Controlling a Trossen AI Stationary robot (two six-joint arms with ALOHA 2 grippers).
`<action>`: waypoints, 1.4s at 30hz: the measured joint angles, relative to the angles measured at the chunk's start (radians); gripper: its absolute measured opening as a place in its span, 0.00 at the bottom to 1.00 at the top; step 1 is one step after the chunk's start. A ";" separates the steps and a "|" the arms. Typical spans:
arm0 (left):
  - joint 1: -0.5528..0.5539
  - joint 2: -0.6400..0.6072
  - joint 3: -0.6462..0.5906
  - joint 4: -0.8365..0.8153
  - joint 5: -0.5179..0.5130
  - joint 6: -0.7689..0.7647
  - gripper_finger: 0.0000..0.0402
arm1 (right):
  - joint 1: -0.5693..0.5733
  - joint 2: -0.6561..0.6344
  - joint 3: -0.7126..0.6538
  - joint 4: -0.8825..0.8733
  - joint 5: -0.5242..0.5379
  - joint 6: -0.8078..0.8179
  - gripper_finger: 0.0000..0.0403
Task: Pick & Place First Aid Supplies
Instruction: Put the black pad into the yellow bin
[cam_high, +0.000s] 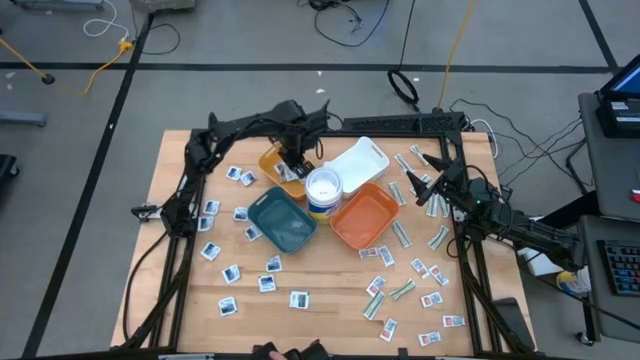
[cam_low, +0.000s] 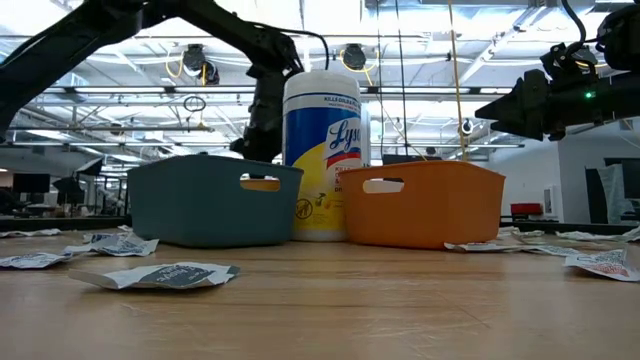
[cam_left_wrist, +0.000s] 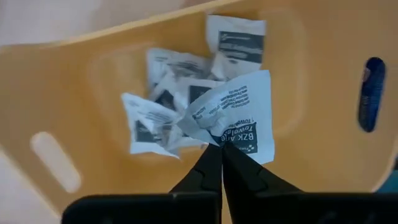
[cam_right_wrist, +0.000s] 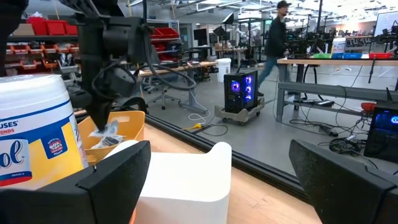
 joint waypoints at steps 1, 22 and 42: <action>0.000 0.002 0.000 -0.001 -0.001 0.000 0.02 | 0.000 0.000 0.000 0.000 0.000 0.000 0.94; 0.016 -0.037 -0.001 0.000 -0.012 0.001 0.76 | 0.000 0.000 0.000 0.000 0.000 0.000 0.94; -0.112 -0.515 -0.541 0.229 -0.011 -0.002 0.82 | 0.000 0.000 0.000 0.000 0.000 0.000 0.94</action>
